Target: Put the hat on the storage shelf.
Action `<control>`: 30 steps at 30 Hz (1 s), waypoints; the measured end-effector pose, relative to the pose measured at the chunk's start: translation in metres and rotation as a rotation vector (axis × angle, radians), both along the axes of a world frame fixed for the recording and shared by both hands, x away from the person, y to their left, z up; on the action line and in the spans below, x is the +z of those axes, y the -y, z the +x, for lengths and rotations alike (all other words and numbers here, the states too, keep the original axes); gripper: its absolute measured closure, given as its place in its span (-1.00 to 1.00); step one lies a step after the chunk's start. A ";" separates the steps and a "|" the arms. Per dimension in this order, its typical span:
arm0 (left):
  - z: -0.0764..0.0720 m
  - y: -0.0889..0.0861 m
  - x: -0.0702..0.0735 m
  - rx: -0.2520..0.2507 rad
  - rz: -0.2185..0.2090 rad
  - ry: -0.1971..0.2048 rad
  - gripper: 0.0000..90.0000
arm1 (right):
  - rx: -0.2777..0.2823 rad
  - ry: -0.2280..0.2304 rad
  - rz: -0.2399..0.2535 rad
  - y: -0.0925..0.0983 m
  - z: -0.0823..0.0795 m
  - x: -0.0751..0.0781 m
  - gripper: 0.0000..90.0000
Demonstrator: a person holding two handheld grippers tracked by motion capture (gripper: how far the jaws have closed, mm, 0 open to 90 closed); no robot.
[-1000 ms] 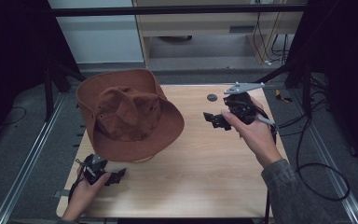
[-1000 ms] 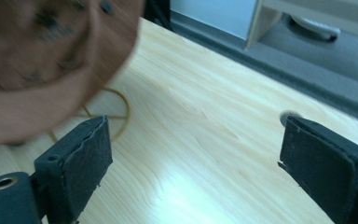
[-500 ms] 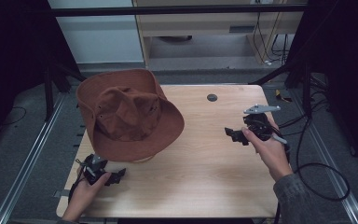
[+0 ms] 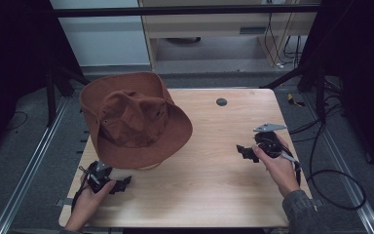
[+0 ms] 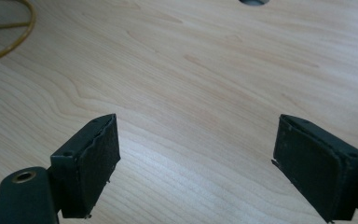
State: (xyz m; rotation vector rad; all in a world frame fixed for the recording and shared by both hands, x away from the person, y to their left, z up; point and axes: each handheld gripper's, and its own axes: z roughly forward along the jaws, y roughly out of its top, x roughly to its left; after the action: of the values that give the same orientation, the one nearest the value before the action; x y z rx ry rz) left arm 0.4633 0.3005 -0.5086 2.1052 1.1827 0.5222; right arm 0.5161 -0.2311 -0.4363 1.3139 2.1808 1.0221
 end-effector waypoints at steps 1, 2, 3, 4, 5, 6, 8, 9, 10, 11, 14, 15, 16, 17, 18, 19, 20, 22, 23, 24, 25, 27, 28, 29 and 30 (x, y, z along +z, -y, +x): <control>0.000 0.000 0.000 0.000 0.000 0.000 -1.00 | -0.002 -0.003 0.001 0.000 0.000 -0.003 -0.67; 0.000 0.000 0.000 0.000 0.000 0.000 -1.00 | -0.002 -0.008 -0.001 0.000 0.000 -0.008 -0.67; 0.000 0.000 0.000 0.000 0.000 0.000 -1.00 | -0.002 -0.008 -0.001 0.000 0.000 -0.008 -0.67; 0.000 0.000 0.000 0.000 0.000 0.000 -1.00 | -0.012 -0.023 0.004 0.000 -0.001 -0.018 -0.66; 0.000 0.000 0.000 0.000 0.000 0.000 -1.00 | -0.012 -0.023 0.004 0.000 -0.001 -0.018 -0.66; 0.000 0.000 0.000 0.000 0.000 0.000 -1.00 | -0.020 -0.035 0.000 0.000 -0.002 -0.029 -0.66; 0.000 0.000 0.000 0.000 0.000 0.000 -1.00 | -0.022 -0.038 0.003 0.000 -0.002 -0.032 -0.66; 0.000 0.000 0.000 0.000 0.001 0.000 -1.00 | -0.031 -0.047 0.005 0.000 -0.002 -0.041 -0.66; 0.000 0.000 0.000 0.000 0.000 0.000 -1.00 | -0.037 -0.054 0.011 0.000 -0.003 -0.044 -0.66; 0.000 0.000 0.000 0.000 0.000 0.000 -1.00 | -0.045 -0.050 0.006 0.001 -0.002 -0.049 -0.66; 0.000 0.000 0.000 0.000 0.000 0.000 -1.00 | -0.053 -0.058 0.013 0.001 -0.002 -0.053 -0.66; 0.000 0.000 0.000 0.000 0.000 0.000 -1.00 | -0.062 -0.062 0.012 0.002 -0.002 -0.056 -0.67; 0.000 0.000 0.000 0.000 0.000 0.000 -1.00 | -0.063 -0.065 0.014 0.002 -0.001 -0.057 -0.68; 0.000 0.000 0.000 0.000 0.000 0.000 -1.00 | -0.073 -0.068 0.002 0.002 0.000 -0.059 -0.68; 0.000 0.000 0.000 0.000 0.000 0.000 -1.00 | -0.073 -0.073 0.001 0.001 0.000 -0.060 -0.69; 0.000 0.000 0.000 0.000 0.000 0.000 -1.00 | -0.077 -0.070 -0.006 0.001 0.000 -0.061 -0.69; 0.000 0.000 0.000 0.000 0.000 0.000 -1.00 | -0.077 -0.070 -0.006 0.001 0.000 -0.061 -0.69; 0.000 0.000 0.000 0.000 0.001 0.000 -1.00 | -0.082 -0.081 -0.021 0.000 0.001 -0.066 -0.71; 0.000 0.000 0.000 0.000 0.001 0.000 -1.00 | -0.082 -0.081 -0.021 0.000 0.001 -0.066 -0.71; 0.000 0.000 0.000 0.001 -0.002 -0.001 -1.00 | -0.086 -0.070 -0.028 0.000 0.001 -0.068 -0.72; 0.000 0.000 0.000 0.001 -0.003 -0.002 -1.00 | -0.093 -0.055 -0.037 -0.001 0.000 -0.069 -0.71; 0.000 0.000 0.000 0.001 -0.003 -0.002 -1.00 | -0.096 -0.042 -0.048 -0.003 -0.001 -0.071 -0.72; 0.000 0.000 0.000 0.000 -0.001 0.000 -1.00 | -0.106 -0.019 -0.040 -0.004 -0.004 -0.073 -0.76; 0.000 0.000 0.000 0.000 -0.001 0.000 -1.00 | -0.106 -0.019 -0.040 -0.004 -0.004 -0.073 -0.76; 0.000 0.000 0.000 0.000 -0.002 -0.001 -1.00 | -0.110 -0.004 -0.042 -0.004 -0.005 -0.075 -0.76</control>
State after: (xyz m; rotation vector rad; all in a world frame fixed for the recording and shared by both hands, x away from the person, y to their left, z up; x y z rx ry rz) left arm 0.4632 0.3004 -0.5087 2.1039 1.1837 0.5201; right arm 0.5116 -0.2269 -0.5112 1.4002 2.0960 0.9273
